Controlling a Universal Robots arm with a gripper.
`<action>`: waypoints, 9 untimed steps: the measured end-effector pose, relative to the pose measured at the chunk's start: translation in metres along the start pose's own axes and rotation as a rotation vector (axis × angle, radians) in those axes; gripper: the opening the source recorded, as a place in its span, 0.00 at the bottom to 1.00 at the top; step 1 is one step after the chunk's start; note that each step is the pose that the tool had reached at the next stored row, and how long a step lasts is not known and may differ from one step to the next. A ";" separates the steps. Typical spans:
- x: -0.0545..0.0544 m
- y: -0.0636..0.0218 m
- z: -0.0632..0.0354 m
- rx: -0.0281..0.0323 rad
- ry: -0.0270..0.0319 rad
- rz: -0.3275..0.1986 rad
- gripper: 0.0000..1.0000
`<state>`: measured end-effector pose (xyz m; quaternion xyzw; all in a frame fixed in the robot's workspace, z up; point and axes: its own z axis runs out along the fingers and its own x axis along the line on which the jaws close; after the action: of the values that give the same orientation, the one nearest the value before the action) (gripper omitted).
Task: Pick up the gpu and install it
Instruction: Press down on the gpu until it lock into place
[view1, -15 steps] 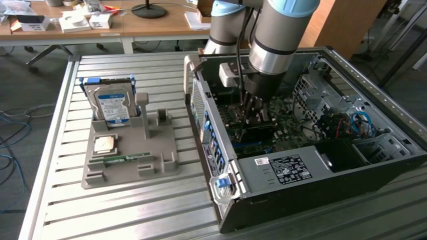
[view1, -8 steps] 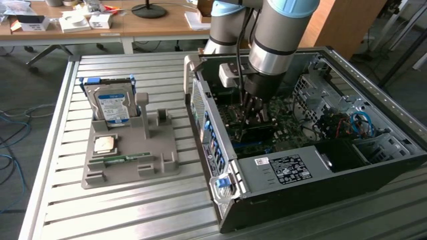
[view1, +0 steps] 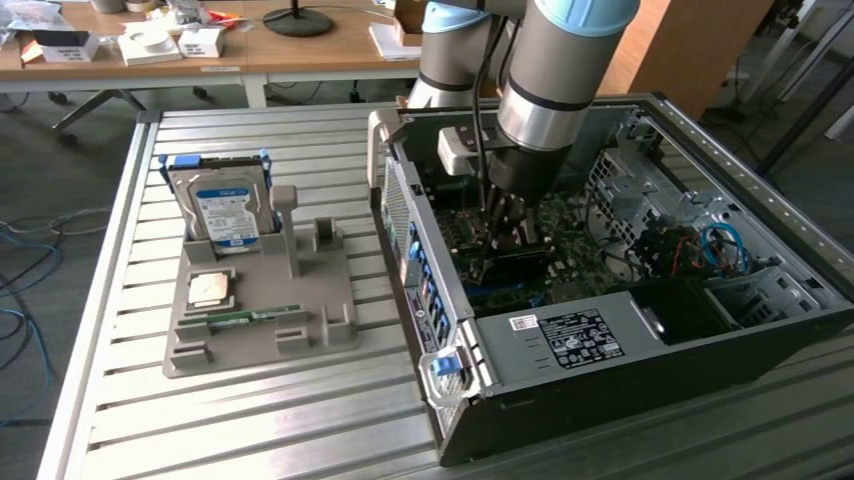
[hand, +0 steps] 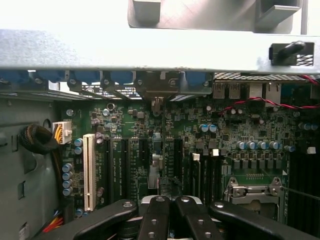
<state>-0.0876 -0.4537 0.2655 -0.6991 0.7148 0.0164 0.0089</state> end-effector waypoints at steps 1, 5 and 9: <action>0.000 0.0000 0.0000 0.0000 0.0000 0.000 0.11; 0.000 0.0000 0.0001 0.0000 0.0002 0.000 0.11; 0.000 0.0001 0.0009 -0.0003 0.0005 0.000 0.11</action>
<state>-0.0877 -0.4540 0.2645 -0.6992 0.7147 0.0163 0.0086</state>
